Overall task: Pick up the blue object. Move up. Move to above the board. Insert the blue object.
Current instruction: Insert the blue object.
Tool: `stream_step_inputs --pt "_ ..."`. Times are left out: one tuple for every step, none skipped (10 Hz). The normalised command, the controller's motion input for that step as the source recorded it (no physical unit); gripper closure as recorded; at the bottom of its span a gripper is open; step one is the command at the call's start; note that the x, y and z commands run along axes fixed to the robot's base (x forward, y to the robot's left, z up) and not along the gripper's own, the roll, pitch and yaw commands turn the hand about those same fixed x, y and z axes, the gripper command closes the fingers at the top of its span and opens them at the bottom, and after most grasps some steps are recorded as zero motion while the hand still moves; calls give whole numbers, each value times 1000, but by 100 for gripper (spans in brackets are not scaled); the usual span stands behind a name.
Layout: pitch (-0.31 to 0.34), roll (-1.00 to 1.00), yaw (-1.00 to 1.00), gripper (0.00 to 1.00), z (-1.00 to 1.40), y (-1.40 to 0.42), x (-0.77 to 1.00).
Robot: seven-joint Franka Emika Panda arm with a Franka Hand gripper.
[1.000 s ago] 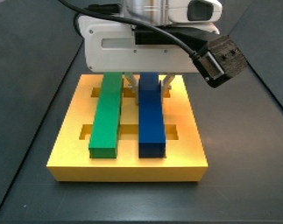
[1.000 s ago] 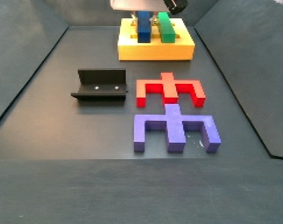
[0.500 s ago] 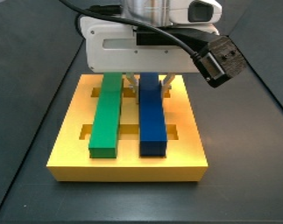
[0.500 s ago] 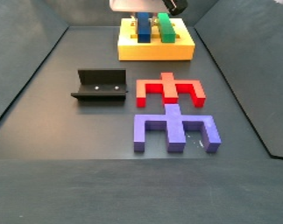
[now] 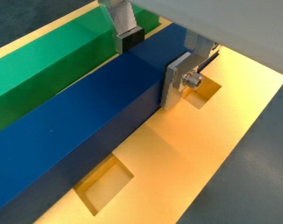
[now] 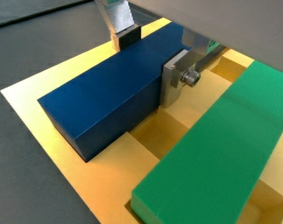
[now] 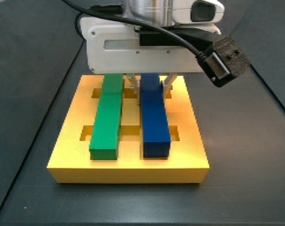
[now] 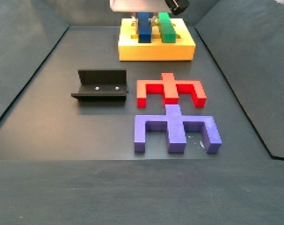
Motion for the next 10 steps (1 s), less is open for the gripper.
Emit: stream_step_inputs --pt "0 100 0 100 -69 0 -3" --pt "0 73 0 100 -46 0 -34" --pt "0 33 0 100 0 0 0" --pt "0 50 0 100 0 0 0" --pt "-53 151 43 100 -77 -9 0" --pt "-76 281 57 100 -94 0 0" --pt "-69 343 51 100 -111 0 0" --pt "-4 361 17 100 -6 0 0" --pt "0 303 0 100 0 0 0" --pt "0 306 0 100 0 0 0"
